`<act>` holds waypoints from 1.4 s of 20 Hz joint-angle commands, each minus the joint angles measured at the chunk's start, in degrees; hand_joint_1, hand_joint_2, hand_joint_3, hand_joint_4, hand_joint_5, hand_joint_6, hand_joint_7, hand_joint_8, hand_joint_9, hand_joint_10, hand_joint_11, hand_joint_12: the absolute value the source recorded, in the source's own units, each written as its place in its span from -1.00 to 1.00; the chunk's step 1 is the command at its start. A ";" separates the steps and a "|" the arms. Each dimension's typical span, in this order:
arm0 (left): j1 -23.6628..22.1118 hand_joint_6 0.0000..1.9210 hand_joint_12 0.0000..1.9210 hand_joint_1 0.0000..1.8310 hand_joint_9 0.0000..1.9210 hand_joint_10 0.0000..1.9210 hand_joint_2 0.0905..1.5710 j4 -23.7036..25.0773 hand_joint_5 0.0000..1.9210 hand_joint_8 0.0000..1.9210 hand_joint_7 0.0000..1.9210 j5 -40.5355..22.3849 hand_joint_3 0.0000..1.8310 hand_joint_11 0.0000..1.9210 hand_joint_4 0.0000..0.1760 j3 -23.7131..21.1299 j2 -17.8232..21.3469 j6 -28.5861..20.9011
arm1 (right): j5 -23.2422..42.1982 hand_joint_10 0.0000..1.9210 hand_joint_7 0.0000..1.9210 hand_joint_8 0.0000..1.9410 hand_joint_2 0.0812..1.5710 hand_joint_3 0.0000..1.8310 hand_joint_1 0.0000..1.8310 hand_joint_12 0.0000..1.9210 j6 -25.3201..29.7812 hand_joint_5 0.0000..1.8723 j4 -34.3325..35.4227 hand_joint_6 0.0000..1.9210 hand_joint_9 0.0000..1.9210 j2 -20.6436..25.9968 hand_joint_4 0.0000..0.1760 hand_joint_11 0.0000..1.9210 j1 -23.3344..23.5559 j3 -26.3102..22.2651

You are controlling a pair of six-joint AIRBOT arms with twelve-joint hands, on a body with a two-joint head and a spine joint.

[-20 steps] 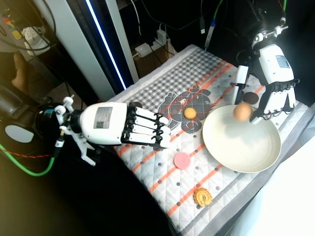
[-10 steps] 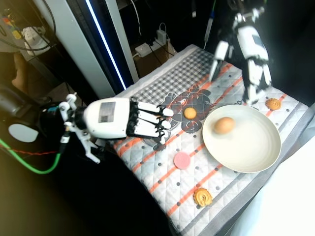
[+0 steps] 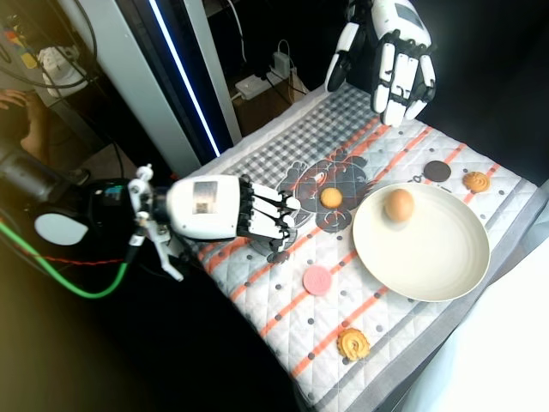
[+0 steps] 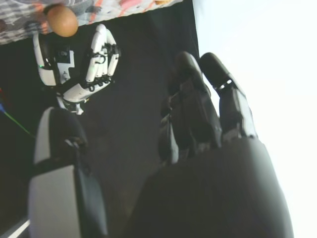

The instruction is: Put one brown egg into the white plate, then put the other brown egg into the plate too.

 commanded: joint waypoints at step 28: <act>0.73 -1.00 0.08 -0.14 -0.37 -0.99 0.22 -1.96 -0.65 -0.99 -0.44 -9.22 -1.00 -1.00 0.48 0.22 -0.06 -0.34 | -8.49 -0.55 -0.57 -0.78 0.10 -1.00 -0.34 0.17 0.13 -0.86 1.06 -0.92 -0.54 -22.99 -0.46 -0.72 23.80 27.81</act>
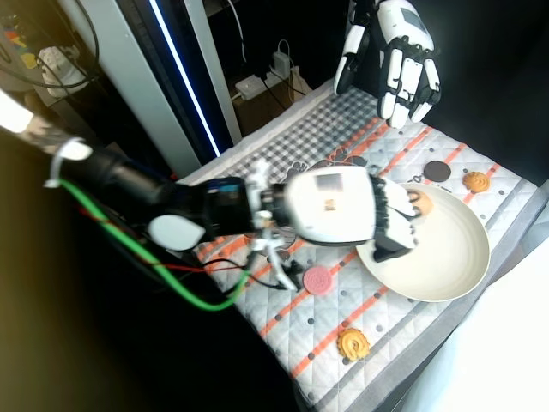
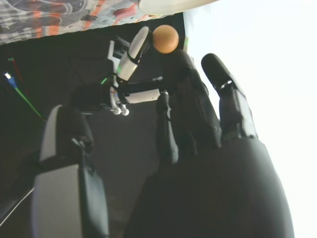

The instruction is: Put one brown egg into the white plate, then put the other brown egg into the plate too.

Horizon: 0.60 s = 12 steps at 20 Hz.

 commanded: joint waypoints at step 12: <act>5.11 -0.99 0.47 -0.19 -0.29 -0.94 0.18 -5.81 -0.54 -1.00 -0.38 -28.27 -1.00 -1.00 -0.06 -1.05 2.29 -9.14 | 31.94 -1.00 -1.00 -1.00 -0.01 -1.00 -0.38 -1.00 -0.02 -1.00 14.74 -1.00 -1.00 13.79 1.00 -1.00 -6.71 -13.55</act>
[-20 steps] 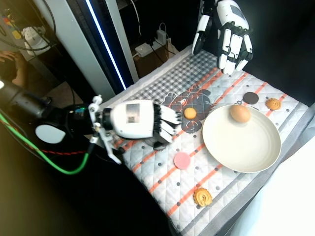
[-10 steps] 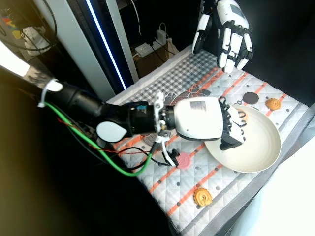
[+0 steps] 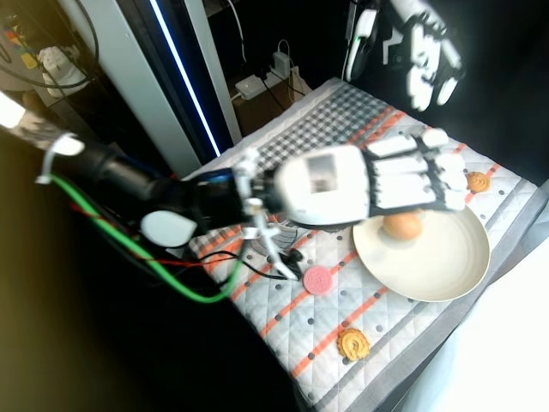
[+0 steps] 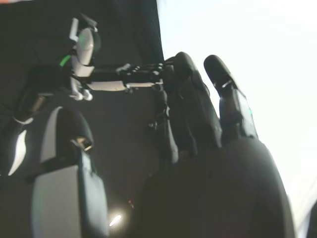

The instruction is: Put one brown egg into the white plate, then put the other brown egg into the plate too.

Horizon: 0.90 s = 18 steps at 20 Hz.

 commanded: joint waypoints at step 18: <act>11.02 -1.00 -0.14 -0.38 -0.66 -0.92 0.18 0.29 -0.81 -1.00 -0.60 -35.28 -1.00 -1.00 -0.13 6.69 -1.26 -37.53 | 26.20 -0.99 -0.82 -1.00 0.39 -0.99 -0.48 -0.93 0.17 -0.91 5.15 -1.00 -0.86 7.57 -0.29 -0.87 -10.74 -10.80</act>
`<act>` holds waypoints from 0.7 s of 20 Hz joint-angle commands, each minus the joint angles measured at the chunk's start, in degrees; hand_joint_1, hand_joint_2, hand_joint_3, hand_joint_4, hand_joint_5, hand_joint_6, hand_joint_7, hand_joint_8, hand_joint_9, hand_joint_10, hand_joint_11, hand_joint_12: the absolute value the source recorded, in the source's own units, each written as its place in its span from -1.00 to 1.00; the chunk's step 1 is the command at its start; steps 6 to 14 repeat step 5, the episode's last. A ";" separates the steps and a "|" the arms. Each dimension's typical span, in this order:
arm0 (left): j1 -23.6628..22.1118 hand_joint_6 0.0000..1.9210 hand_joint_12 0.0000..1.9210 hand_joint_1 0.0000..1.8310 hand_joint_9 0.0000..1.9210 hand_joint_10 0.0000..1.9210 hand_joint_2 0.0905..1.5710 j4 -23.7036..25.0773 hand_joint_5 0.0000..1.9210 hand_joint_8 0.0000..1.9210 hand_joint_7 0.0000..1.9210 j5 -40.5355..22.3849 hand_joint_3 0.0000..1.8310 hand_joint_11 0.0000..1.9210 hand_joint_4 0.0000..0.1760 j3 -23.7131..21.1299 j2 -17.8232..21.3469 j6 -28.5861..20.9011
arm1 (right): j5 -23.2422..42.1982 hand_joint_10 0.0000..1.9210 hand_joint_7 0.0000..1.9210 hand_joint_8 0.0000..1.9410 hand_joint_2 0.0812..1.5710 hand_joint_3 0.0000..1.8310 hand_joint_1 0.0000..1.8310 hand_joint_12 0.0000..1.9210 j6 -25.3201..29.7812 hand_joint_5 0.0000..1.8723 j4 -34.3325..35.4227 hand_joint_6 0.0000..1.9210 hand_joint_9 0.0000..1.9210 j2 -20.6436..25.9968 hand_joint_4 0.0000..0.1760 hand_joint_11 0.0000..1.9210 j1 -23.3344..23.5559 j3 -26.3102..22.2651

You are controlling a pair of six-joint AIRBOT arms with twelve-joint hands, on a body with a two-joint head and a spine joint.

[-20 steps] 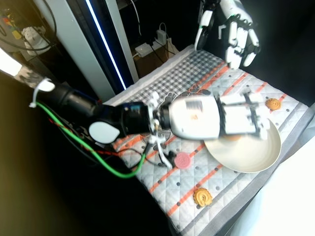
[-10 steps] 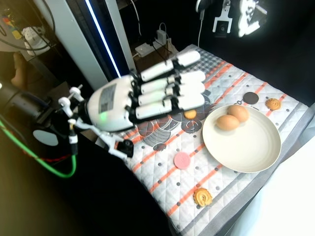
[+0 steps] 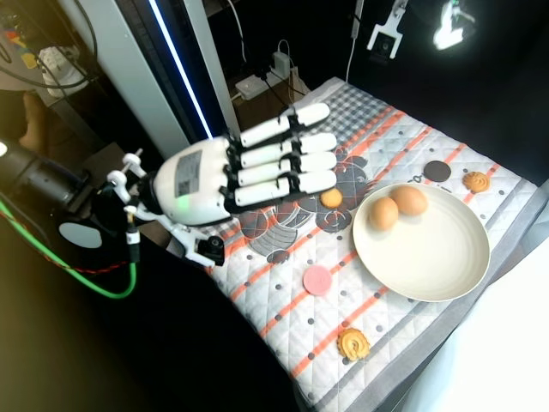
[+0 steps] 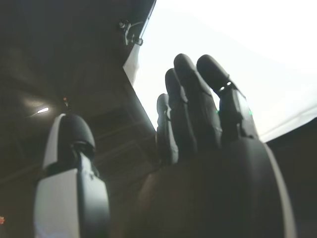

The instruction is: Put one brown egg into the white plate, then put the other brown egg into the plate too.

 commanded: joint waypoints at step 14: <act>-1.59 -0.90 0.04 -0.95 -0.54 -0.97 0.51 -0.32 -0.36 -0.98 -0.45 -13.41 -0.98 -0.93 -1.00 1.70 -1.28 -4.44 | 16.44 -0.99 -0.78 -0.99 0.54 -0.99 -0.93 -1.00 0.19 -1.00 3.68 -1.00 -0.75 1.69 1.00 -1.00 0.87 -1.97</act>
